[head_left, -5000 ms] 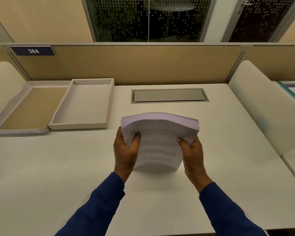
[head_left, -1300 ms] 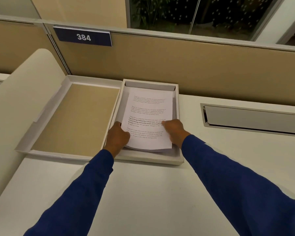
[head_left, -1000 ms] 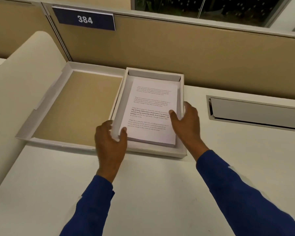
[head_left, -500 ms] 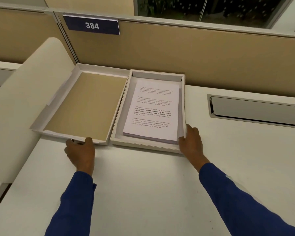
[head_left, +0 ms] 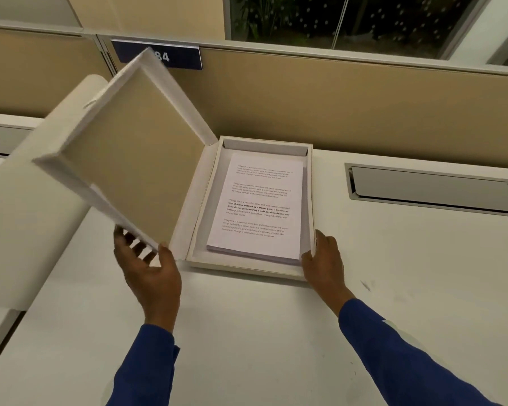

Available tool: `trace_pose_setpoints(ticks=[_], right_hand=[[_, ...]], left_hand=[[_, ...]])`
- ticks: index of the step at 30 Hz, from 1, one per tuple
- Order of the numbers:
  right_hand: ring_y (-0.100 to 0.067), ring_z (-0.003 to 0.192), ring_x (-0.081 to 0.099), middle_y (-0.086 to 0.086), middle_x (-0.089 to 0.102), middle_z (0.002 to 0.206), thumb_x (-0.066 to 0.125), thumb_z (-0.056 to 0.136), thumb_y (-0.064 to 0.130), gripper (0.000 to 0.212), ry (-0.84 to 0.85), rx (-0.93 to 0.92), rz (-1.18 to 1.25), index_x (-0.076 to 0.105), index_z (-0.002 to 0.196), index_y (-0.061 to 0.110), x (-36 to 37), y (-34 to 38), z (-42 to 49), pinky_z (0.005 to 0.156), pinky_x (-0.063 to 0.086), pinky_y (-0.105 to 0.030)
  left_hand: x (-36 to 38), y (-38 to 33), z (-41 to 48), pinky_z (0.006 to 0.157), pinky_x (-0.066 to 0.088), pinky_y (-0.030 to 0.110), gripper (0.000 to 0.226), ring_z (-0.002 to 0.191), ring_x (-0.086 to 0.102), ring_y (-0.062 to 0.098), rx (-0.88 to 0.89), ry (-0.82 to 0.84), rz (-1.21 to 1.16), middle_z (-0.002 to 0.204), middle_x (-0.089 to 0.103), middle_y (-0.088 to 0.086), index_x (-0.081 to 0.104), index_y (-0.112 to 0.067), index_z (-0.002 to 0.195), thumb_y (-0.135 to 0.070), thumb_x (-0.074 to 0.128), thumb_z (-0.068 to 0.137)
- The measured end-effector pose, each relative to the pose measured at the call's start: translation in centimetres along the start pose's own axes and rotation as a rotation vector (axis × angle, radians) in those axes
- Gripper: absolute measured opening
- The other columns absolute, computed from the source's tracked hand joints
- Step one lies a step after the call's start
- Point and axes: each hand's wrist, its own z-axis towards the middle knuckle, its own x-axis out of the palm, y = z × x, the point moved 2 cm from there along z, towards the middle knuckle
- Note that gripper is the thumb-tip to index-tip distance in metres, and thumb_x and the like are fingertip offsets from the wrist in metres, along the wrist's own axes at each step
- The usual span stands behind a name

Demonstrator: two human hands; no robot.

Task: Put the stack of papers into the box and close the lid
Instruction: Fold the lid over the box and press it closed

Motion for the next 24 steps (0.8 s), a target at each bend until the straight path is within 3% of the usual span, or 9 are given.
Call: trace_pose_setpoints(ticks=[2, 7, 12, 14, 16, 18, 20, 22, 24], right_hand=[[-0.028, 0.119, 0.058, -0.012, 0.052, 0.135, 0.061, 0.100, 0.023, 0.054, -0.003, -0.006, 0.004, 0.042, 0.148, 0.009, -0.3, 0.1, -0.5, 0.088, 0.046, -0.029], [-0.028, 0.124, 0.056, -0.013, 0.052, 0.142, 0.054, 0.101, 0.044, 0.055, -0.109, -0.004, 0.141, 0.049, 0.146, 0.012, -2.7, 1.8, -0.9, 0.101, 0.051, -0.043], [-0.019, 0.093, 0.070, 0.000, 0.071, 0.110, 0.036, 0.101, 0.064, 0.041, 0.001, 0.164, 0.750, 0.063, 0.109, 0.034, -6.0, 5.0, -0.7, 0.069, 0.058, -0.031], [-0.018, 0.092, 0.069, 0.002, 0.071, 0.105, 0.038, 0.098, 0.068, 0.043, 0.074, 0.252, 0.878, 0.062, 0.111, 0.035, -6.7, 5.6, -0.3, 0.061, 0.057, -0.027], [-0.013, 0.092, 0.062, 0.005, 0.066, 0.107, 0.049, 0.096, 0.065, 0.049, 0.084, 0.256, 0.767, 0.059, 0.127, 0.028, -7.0, 5.5, 0.0, 0.063, 0.051, -0.026], [-0.007, 0.089, 0.056, 0.006, 0.061, 0.111, 0.059, 0.096, 0.054, 0.054, 0.060, 0.236, 0.601, 0.052, 0.140, 0.023, -6.7, 4.8, 0.1, 0.063, 0.045, -0.022], [-0.011, 0.092, 0.058, -0.001, 0.062, 0.123, 0.059, 0.098, 0.048, 0.056, 0.054, 0.210, 0.526, 0.046, 0.146, 0.022, -6.1, 3.8, -0.3, 0.063, 0.044, -0.019], [-0.019, 0.105, 0.060, -0.006, 0.062, 0.132, 0.053, 0.101, 0.046, 0.056, 0.038, 0.175, 0.449, 0.042, 0.150, 0.022, -5.3, 3.1, -0.9, 0.071, 0.049, -0.023], [-0.026, 0.119, 0.060, -0.010, 0.059, 0.138, 0.048, 0.104, 0.043, 0.055, 0.016, 0.124, 0.338, 0.038, 0.153, 0.020, -4.4, 2.6, -1.4, 0.093, 0.054, -0.037]], left_hand=[[0.3, -1.1, -0.5, 0.095, 0.055, 0.025, 0.077, 0.120, 0.058, 0.013, 0.177, 0.081, 0.091, 0.135, 0.048, -0.017, 0.037, -0.039, 0.149, 0.000, 0.069, 0.091], [2.2, -2.3, -1.9, 0.102, 0.053, 0.050, 0.071, 0.124, 0.054, 0.030, 0.465, 0.302, 0.295, 0.137, 0.051, 0.008, 0.048, -0.011, 0.145, 0.012, 0.068, 0.081], [3.8, -1.6, -3.1, 0.104, 0.044, 0.045, 0.059, 0.118, 0.056, 0.035, 0.777, 0.392, 0.473, 0.128, 0.060, 0.012, 0.060, -0.015, 0.139, 0.009, 0.058, 0.085], [4.4, -1.0, -3.6, 0.102, 0.042, 0.046, 0.053, 0.116, 0.059, 0.038, 0.871, 0.420, 0.543, 0.126, 0.063, 0.014, 0.060, -0.019, 0.137, 0.003, 0.051, 0.090], [4.7, -0.2, -3.9, 0.101, 0.044, 0.050, 0.058, 0.116, 0.060, 0.041, 0.912, 0.463, 0.612, 0.127, 0.063, 0.016, 0.057, -0.022, 0.139, 0.006, 0.056, 0.089], [4.6, 0.5, -4.0, 0.103, 0.044, 0.055, 0.061, 0.124, 0.054, 0.041, 0.911, 0.526, 0.635, 0.136, 0.056, 0.017, 0.056, -0.024, 0.141, 0.000, 0.069, 0.087], [4.3, 0.6, -4.1, 0.112, 0.037, 0.056, 0.062, 0.141, 0.042, 0.038, 0.835, 0.575, 0.663, 0.153, 0.044, 0.018, 0.055, -0.024, 0.147, -0.033, 0.074, 0.088], [4.1, 0.5, -4.0, 0.121, 0.025, 0.050, 0.083, 0.153, 0.028, 0.035, 0.595, 0.527, 0.693, 0.163, 0.030, 0.020, 0.044, -0.018, 0.155, -0.057, 0.069, 0.086], [4.1, 0.3, -3.7, 0.123, 0.022, 0.050, 0.085, 0.154, 0.025, 0.036, 0.191, 0.414, 0.623, 0.164, 0.028, 0.021, 0.030, -0.012, 0.160, -0.058, 0.059, 0.094]])
